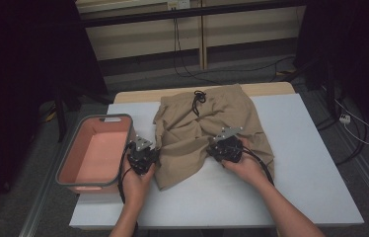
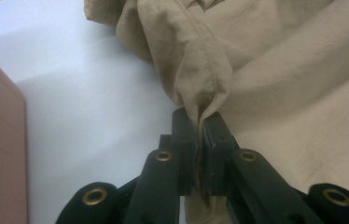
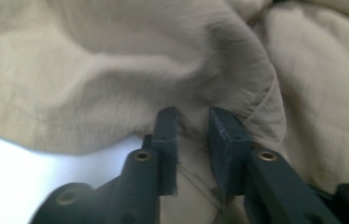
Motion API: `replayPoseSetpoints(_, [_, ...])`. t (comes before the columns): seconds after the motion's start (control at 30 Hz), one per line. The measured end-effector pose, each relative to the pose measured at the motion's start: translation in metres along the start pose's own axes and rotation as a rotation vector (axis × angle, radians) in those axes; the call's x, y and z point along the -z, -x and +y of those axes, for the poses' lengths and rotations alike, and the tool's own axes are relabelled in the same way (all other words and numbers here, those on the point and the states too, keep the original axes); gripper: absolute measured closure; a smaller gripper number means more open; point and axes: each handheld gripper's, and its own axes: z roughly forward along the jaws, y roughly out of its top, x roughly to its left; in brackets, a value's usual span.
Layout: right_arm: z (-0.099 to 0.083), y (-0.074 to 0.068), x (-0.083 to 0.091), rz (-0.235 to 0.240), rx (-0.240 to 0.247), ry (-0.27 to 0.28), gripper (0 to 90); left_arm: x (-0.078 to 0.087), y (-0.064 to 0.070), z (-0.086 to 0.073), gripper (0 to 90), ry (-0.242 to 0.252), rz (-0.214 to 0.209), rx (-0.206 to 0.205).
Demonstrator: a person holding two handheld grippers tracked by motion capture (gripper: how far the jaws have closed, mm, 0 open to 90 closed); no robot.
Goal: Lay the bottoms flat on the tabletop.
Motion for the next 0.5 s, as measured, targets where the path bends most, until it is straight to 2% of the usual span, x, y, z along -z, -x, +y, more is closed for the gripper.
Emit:
replayPoseSetpoints(0.03, [-0.0008, 0.0007, 0.0001, 0.016, 0.003, -0.003, 67.0, 0.0007, -0.0006, 0.0000, 84.5, 0.000, 0.003, -0.009])
replayPoseSetpoints(0.13, [-0.0015, -0.0012, 0.0016, 0.042, 0.042, -0.015, 56.6, 0.0023, -0.0010, -0.0007, 82.2, 0.012, -0.017, 0.010])
replayPoseSetpoints(0.2, [-0.0021, -0.0044, 0.0013, 0.030, 0.085, -0.021, 55.7, 0.0040, -0.0013, -0.0007, 80.2, 0.012, -0.024, 0.015])
replayPoseSetpoints(0.3, [-0.0023, -0.0044, 0.0012, 0.031, 0.092, -0.022, 55.8, 0.0068, -0.0016, -0.0016, 71.2, 0.023, -0.018, 0.018])
replayPoseSetpoints(0.37, [-0.0029, -0.0031, 0.0009, 0.034, 0.079, -0.016, 59.1, 0.0087, -0.0016, -0.0020, 67.2, 0.027, -0.024, 0.025])
replayPoseSetpoints(0.47, [-0.0025, -0.0012, 0.0003, 0.009, 0.072, -0.015, 71.1, 0.0101, -0.0026, -0.0024, 61.5, 0.031, -0.030, 0.037])
replayPoseSetpoints(0.5, [-0.0025, -0.0005, 0.0002, -0.003, 0.077, -0.013, 77.6, 0.0102, -0.0026, -0.0026, 59.7, 0.034, -0.031, 0.041])
